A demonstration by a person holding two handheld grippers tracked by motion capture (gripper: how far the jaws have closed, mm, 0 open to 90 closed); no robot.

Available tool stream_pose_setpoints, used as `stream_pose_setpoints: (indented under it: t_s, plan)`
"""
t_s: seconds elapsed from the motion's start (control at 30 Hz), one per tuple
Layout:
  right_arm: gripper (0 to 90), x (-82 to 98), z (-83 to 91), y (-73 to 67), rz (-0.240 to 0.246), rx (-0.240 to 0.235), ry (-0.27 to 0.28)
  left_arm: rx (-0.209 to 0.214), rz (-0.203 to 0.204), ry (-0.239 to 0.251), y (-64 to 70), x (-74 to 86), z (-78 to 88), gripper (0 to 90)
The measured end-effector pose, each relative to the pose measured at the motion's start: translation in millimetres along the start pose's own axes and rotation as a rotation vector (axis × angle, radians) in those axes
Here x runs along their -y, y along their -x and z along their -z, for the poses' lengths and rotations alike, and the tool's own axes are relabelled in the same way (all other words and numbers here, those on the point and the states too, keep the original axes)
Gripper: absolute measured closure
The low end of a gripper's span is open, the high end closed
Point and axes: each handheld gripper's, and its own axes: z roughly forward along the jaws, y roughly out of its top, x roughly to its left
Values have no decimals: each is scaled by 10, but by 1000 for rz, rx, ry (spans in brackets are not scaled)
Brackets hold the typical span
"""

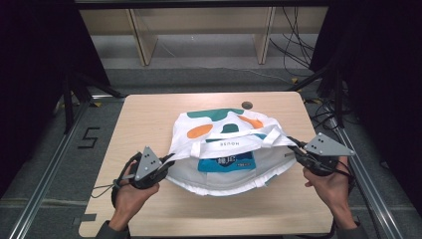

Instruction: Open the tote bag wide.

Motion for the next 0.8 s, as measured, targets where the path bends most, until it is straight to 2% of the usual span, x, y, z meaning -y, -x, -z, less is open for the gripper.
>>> stream_pose_setpoints:
  t_s: [0.17,0.4,0.43,0.5,0.67,0.7,0.77,0.8]
  plan:
    - [882,-268,109,41,28,14,47,-11,10,85,-83,-262,169,865]
    - [883,-517,263,113,34,19,99,-7,14,154,-137,-533,352,866]
    - [882,-558,291,130,52,19,105,-9,8,161,-143,-577,380,866]
    - [883,-651,352,143,52,19,117,-19,-9,179,-161,-680,437,867]
    - [884,-884,501,195,83,45,162,-39,-11,271,-167,-956,585,868]
    - [884,-926,539,204,96,59,168,-34,-26,282,-179,-1013,633,868]
    - [884,-990,594,224,87,46,180,-19,11,320,-174,-1103,709,868]
    - [884,-1020,614,247,99,48,191,-36,-23,327,-204,-1147,743,868]
